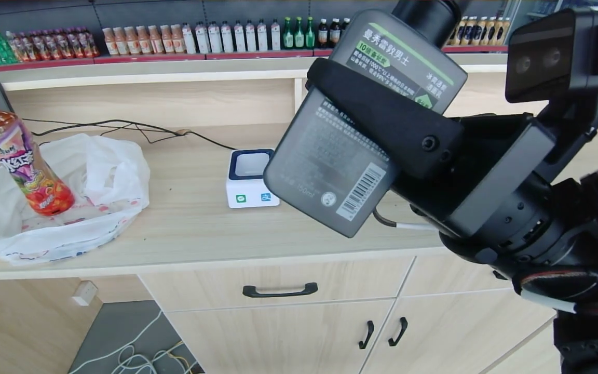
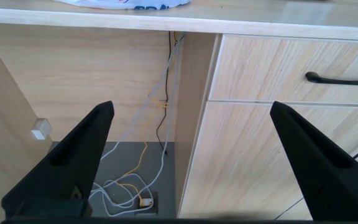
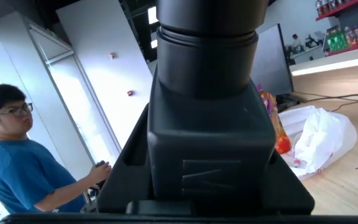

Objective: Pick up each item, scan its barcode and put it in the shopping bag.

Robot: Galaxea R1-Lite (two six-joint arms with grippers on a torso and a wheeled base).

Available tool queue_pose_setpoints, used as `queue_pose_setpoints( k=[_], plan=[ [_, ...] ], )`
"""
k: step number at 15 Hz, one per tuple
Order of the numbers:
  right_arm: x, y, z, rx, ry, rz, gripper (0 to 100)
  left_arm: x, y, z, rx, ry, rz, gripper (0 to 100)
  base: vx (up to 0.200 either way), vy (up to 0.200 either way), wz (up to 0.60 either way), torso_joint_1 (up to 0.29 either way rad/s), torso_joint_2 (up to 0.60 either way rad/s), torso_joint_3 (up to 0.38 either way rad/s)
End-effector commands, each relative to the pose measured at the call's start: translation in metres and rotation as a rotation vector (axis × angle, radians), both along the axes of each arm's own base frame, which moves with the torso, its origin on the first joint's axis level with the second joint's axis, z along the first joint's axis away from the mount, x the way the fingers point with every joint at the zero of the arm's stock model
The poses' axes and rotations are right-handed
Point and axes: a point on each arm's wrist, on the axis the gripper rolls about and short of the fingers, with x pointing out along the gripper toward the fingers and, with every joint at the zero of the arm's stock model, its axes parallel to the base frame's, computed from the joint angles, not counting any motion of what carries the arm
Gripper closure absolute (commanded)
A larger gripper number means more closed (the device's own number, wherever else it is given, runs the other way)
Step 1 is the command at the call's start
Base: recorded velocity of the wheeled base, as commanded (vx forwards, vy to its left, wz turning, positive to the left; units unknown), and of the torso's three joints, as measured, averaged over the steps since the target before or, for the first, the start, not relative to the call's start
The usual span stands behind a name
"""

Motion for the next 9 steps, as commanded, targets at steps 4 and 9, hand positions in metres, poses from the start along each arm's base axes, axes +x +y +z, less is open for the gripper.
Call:
queue_pose_setpoints(
  k=[4, 9],
  plan=[
    [-0.008, 0.0037, 0.0003, -0.004, -0.016, 0.022, 100, 0.0, 0.0, 0.0, 0.0, 0.0, 0.0, 0, 0.0, 0.0, 0.0, 0.0, 0.0, 0.0],
    [-0.0089, 0.0026, 0.0004, -0.004, -0.017, 0.021, 100, 0.0, 0.0, 0.0, 0.0, 0.0, 0.0, 0, 0.0, 0.0, 0.0, 0.0, 0.0, 0.0]
  ],
)
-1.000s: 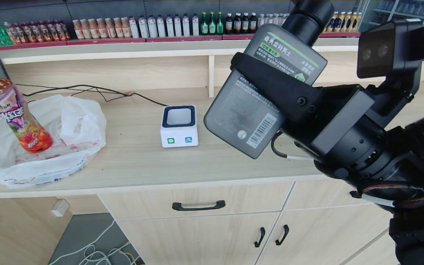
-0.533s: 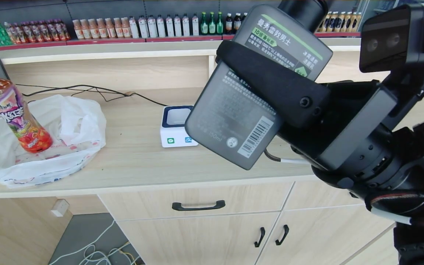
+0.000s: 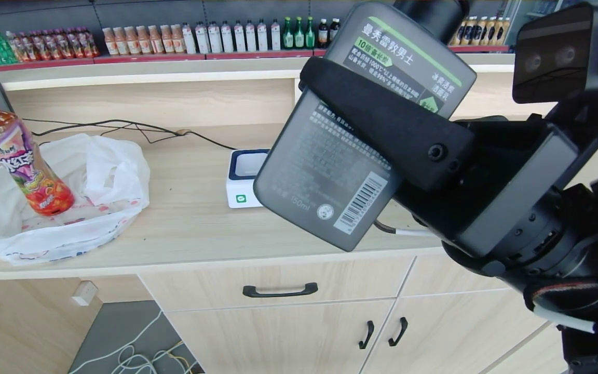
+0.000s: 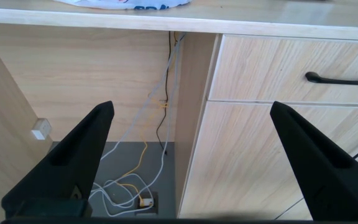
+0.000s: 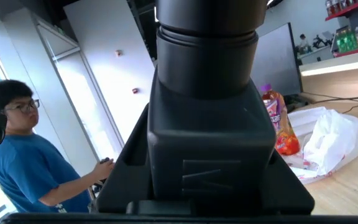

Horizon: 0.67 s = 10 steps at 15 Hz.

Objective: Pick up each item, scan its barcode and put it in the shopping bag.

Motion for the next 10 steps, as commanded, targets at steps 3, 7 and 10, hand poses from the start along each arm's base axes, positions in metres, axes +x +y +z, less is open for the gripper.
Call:
queue_pose_setpoints(
  k=[3, 7, 10],
  plan=[
    [-0.003, -0.004, -0.005, -0.017, 0.017, -0.002, 100, 0.0, 0.0, 0.0, 0.0, 0.0, 0.0, 0, 0.0, 0.0, 0.0, 0.0, 0.0, 0.0],
    [-0.007, -0.009, -0.01, -0.025, 0.021, -0.005, 100, 0.0, 0.0, 0.0, 0.0, 0.0, 0.0, 0, 0.0, 0.0, 0.0, 0.0, 0.0, 0.0],
    [-0.01, -0.013, -0.008, -0.02, 0.017, -0.007, 100, 0.0, 0.0, 0.0, 0.0, 0.0, 0.0, 0, 0.0, 0.0, 0.0, 0.0, 0.0, 0.0]
  ],
)
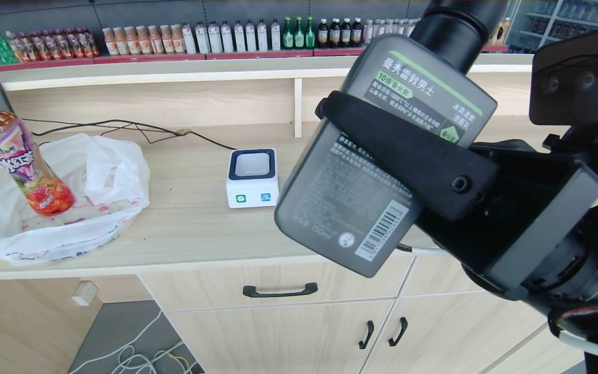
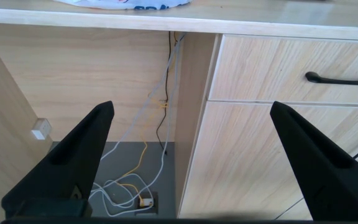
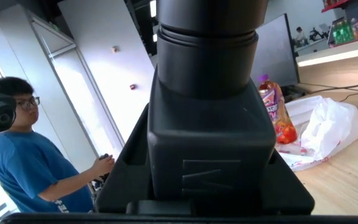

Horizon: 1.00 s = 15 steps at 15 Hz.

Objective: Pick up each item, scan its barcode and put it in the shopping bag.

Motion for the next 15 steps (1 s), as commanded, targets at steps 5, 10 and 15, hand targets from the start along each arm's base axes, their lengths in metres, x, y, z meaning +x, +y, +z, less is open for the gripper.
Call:
queue_pose_setpoints(
  k=[5, 10, 15],
  plan=[
    [-0.006, -0.008, -0.001, -0.006, -0.002, 0.0, 100, 0.0, 0.0, 0.0, 0.0, 0.0, -0.001, 0, 0.0, 0.0, 0.0, 0.0, 0.0, 0.0],
    [0.005, -0.009, -0.013, -0.062, -0.022, -0.116, 100, 0.0, 0.0, 0.0, 0.0, 0.0, -0.001, 0, 0.0, 0.0, 0.0, 0.0, 0.0, 0.0],
    [0.022, -0.019, -0.015, -0.128, -0.106, -0.317, 100, 0.0, 0.0, 0.0, 0.0, 0.0, -0.001, 0, 0.0, 0.0, 0.0, 0.0, 0.0, 0.0]
  ],
)
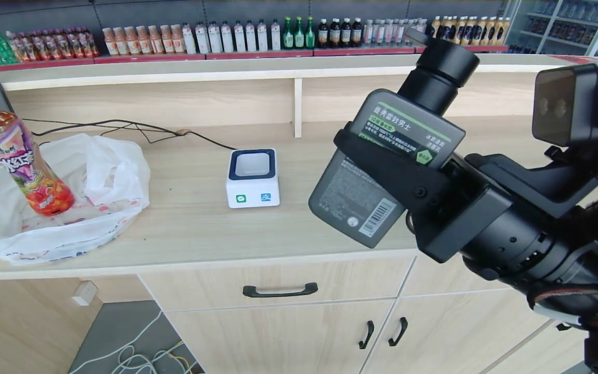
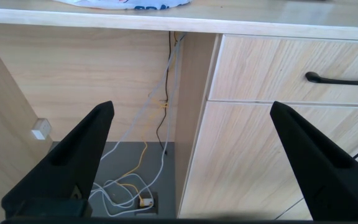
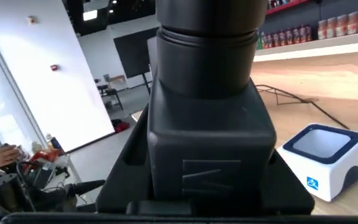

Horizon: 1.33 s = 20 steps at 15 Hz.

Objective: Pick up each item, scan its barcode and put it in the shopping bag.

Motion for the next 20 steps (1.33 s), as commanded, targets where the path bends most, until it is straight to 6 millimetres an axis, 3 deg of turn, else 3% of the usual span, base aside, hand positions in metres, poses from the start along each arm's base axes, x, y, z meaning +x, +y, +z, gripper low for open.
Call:
queue_pose_setpoints(
  k=[1, 2, 7, 9, 13, 20],
  plan=[
    [-0.002, -0.006, -0.001, -0.038, -0.031, -0.106, 100, 0.0, 0.0, 0.0, 0.0, 0.0, 0.0, 0, 0.0, 0.0, 0.0, 0.0, 0.0, 0.0],
    [-0.001, -0.01, -0.005, -0.052, -0.021, -0.202, 100, 0.0, 0.0, 0.0, 0.0, 0.0, 0.0, 0, 0.0, 0.0, 0.0, 0.0, 0.0, 0.0],
    [0.007, -0.038, 0.011, -0.091, -0.124, -0.56, 100, 0.0, 0.0, 0.0, 0.0, 0.0, 0.0, 0, 0.0, 0.0, 0.0, 0.0, 0.0, 0.0],
    [0.006, -0.053, 0.004, -0.132, -0.108, -0.63, 100, 0.0, 0.0, 0.0, 0.0, 0.0, 0.0, 0, 0.0, 0.0, 0.0, 0.0, 0.0, 0.0],
    [-0.016, -0.088, -0.018, -0.173, -0.052, -0.688, 100, 0.0, 0.0, 0.0, 0.0, 0.0, 0.0, 0, 0.0, 0.0, 0.0, 0.0, 0.0, 0.0],
    [-0.02, -0.099, -0.014, -0.077, 0.021, -0.629, 100, 0.0, 0.0, 0.0, -0.001, 0.0, 0.0, 0, 0.0, 0.0, 0.0, 0.0, 0.0, 0.0]
  ],
)
